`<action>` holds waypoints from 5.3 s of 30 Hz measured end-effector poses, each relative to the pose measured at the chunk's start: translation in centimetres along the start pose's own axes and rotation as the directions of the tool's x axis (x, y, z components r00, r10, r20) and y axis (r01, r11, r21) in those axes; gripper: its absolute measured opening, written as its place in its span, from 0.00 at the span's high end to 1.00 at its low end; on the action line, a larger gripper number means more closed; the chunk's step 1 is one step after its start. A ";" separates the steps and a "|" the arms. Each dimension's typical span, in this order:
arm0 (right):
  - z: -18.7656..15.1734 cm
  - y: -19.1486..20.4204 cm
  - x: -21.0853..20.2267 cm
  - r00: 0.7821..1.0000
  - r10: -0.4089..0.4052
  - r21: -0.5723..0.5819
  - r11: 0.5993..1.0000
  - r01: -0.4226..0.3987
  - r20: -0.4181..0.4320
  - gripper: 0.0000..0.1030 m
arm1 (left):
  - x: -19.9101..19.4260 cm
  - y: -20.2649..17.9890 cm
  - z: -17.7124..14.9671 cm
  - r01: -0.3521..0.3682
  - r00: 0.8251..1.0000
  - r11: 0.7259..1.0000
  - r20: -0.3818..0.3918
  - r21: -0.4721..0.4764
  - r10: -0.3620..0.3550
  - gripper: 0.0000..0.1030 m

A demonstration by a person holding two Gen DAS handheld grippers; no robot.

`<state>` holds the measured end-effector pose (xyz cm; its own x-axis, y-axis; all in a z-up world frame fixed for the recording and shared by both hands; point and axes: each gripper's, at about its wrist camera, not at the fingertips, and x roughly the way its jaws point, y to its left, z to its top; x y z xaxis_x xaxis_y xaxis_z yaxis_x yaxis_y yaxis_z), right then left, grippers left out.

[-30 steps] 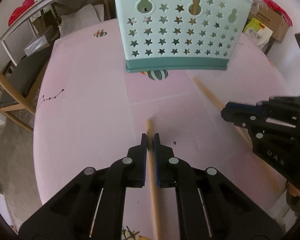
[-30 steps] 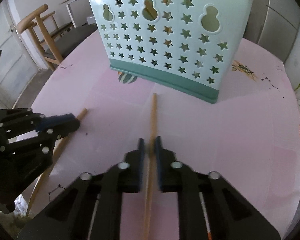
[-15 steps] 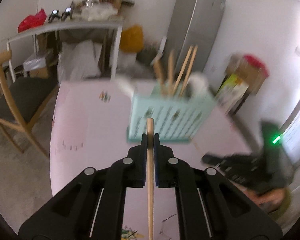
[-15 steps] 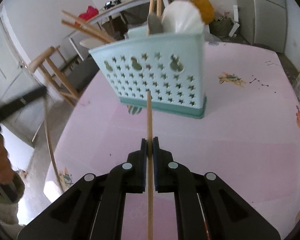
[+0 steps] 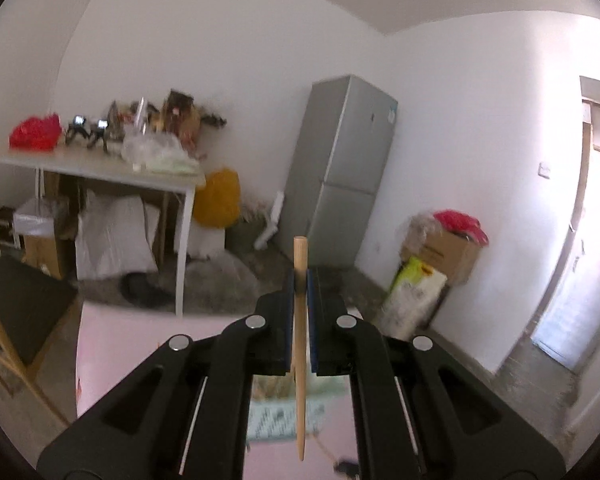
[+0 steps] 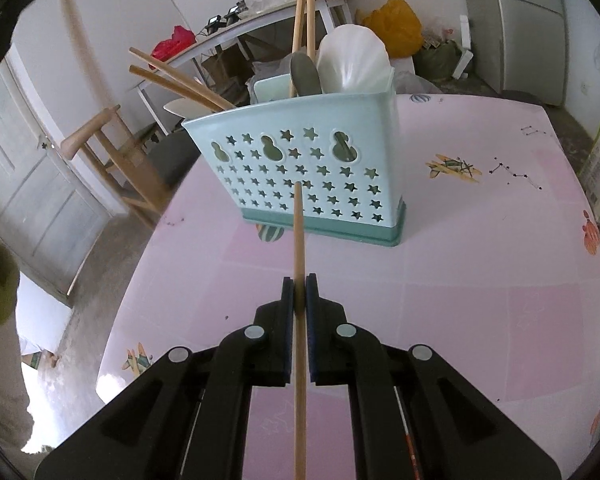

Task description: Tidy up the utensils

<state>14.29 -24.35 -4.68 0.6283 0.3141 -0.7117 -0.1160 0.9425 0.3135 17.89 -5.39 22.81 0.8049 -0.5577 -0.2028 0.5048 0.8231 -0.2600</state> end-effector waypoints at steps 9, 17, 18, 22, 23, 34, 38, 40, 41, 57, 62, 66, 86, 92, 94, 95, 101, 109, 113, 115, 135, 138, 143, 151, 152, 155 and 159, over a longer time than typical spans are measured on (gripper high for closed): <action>-0.3 -0.5 0.2 1.000 -0.001 0.015 1.000 0.002 -0.011 0.94 | 5.5 -0.9 0.4 -0.145 0.983 0.989 0.115 -0.007 0.145 0.95; -0.7 -0.7 0.4 1.000 0.003 0.025 1.000 -0.002 -0.021 0.94 | 9.8 -1.4 -2.6 -0.259 0.960 0.964 0.121 0.055 0.251 0.95; -0.7 -0.8 0.3 1.000 0.002 0.028 1.000 -0.001 -0.020 0.94 | 9.9 -1.4 -3.1 -0.262 0.960 0.963 0.116 0.061 0.254 0.95; -0.8 -1.1 0.2 1.000 0.000 0.035 0.999 0.001 -0.019 0.94 | 10.6 -1.5 -4.7 -0.255 0.966 0.965 0.070 0.064 0.250 0.95; -0.8 -1.2 0.1 1.000 0.000 0.036 0.999 0.001 -0.019 0.94 | 10.5 -1.3 -5.1 -0.253 0.966 0.965 0.061 0.063 0.250 0.95; -1.0 -1.0 -0.4 1.000 0.001 0.037 0.999 -0.001 -0.008 0.94 | 9.7 1.0 -6.5 -0.233 0.972 0.972 -0.034 -0.004 0.233 0.90; -1.0 -0.8 -0.8 1.000 -0.004 0.031 1.000 0.004 -0.002 0.94 | 8.7 1.3 -6.4 -0.228 0.973 0.974 -0.030 -0.018 0.227 0.84; -1.0 -0.8 -1.0 1.000 -0.007 0.030 1.000 0.007 0.003 0.94 | 7.9 1.4 -6.2 -0.223 0.975 0.974 -0.026 -0.025 0.223 0.80; -0.9 -0.7 -1.2 1.000 -0.009 0.030 1.000 0.009 0.007 0.94 | 7.5 1.4 -6.1 -0.221 0.975 0.975 -0.023 -0.028 0.221 0.78; 4.4 0.6 -8.4 0.974 0.015 -0.034 0.999 -0.007 0.225 0.94 | -2.2 3.5 -8.3 -0.227 0.974 0.974 -0.012 -0.025 0.227 0.54; 7.8 2.0 -11.2 0.942 0.042 -0.106 0.994 -0.007 0.334 0.94 | -3.8 5.4 -10.4 -0.275 0.959 0.961 -0.071 -0.027 0.273 0.52; 11.5 3.2 -12.8 0.901 0.094 -0.152 0.988 -0.032 0.423 0.94 | -4.5 6.9 -12.3 -0.320 0.942 0.947 -0.120 -0.031 0.315 0.51; 19.4 6.3 -3.6 0.857 0.032 -0.206 0.975 0.088 0.515 0.94 | -4.1 8.2 -15.4 -0.364 0.915 0.931 -0.196 -0.020 0.354 0.47; 17.7 6.0 -1.1 0.879 -0.008 -0.239 0.961 0.138 0.476 0.94 | -3.9 8.3 -15.8 -0.369 0.910 0.929 -0.211 -0.017 0.357 0.46; 17.0 5.9 -0.7 0.888 -0.016 -0.252 0.956 0.147 0.460 0.94 | -3.7 8.3 -15.9 -0.369 0.909 0.929 -0.217 -0.017 0.357 0.45; 16.7 5.8 -0.5 0.892 -0.023 -0.257 0.954 0.155 0.451 0.94 | -3.6 8.2 -15.9 -0.369 0.908 0.929 -0.219 -0.016 0.356 0.44; 15.1 4.7 -2.0 0.905 -0.053 -0.219 0.963 0.159 0.423 0.86 | -3.4 7.7 -15.9 -0.367 0.906 0.930 -0.228 -0.002 0.357 0.39; 11.7 0.7 -8.1 0.878 -0.022 -0.072 0.995 0.064 0.478 0.59 | -2.9 6.7 -16.1 -0.353 0.907 0.935 -0.234 0.028 0.349 0.33; 9.6 -2.6 -9.0 0.893 0.031 0.028 0.998 -0.048 0.449 0.51 | -1.1 6.2 -17.2 -0.295 0.915 0.952 -0.263 0.084 0.307 0.31; 8.5 -4.2 -7.9 0.917 0.070 0.059 0.993 -0.101 0.393 0.47 | 0.5 5.8 -18.4 -0.235 0.921 0.962 -0.285 0.142 0.267 0.28; 7.1 -6.2 2.4 0.979 0.162 -0.088 0.985 -0.151 0.126 0.32 | 11.6 8.1 -19.6 0.030 0.926 0.984 -0.375 0.178 0.039 0.25; 7.3 -6.3 2.8 0.978 0.176 -0.094 0.982 -0.166 0.115 0.32 | 12.0 8.0 -19.6 0.025 0.928 0.983 -0.370 0.181 0.045 0.23; 7.6 -5.6 3.6 0.980 0.180 -0.123 0.978 -0.169 0.088 0.31 | 11.8 7.5 -19.8 0.005 0.928 0.985 -0.368 0.174 0.060 0.23; 7.6 -5.0 3.5 0.983 0.164 -0.133 0.979 -0.152 0.077 0.31 | 10.6 6.9 -20.0 -0.013 0.928 0.988 -0.366 0.156 0.070 0.23; 7.7 -4.9 3.5 0.984 0.161 -0.136 0.979 -0.150 0.075 0.31 | 10.4 6.9 -20.0 -0.014 0.927 0.988 -0.368 0.152 0.069 0.23; 7.6 -4.6 3.5 0.984 0.163 -0.136 0.979 -0.153 0.067 0.31 | 9.5 6.7 -20.2 -0.020 0.929 0.990 -0.363 0.137 0.069 0.23; 7.3 -4.0 3.4 0.983 0.174 -0.142 0.976 -0.164 0.059 0.31 | 8.0 6.6 -20.2 -0.039 0.927 0.992 -0.366 0.116 0.079 0.23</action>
<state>22.49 -27.84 -3.80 0.6431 0.4657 -0.6079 -0.3253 0.8848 0.3337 21.36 -6.54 0.44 0.6722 -0.4909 -0.5542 0.5058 0.8511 -0.1405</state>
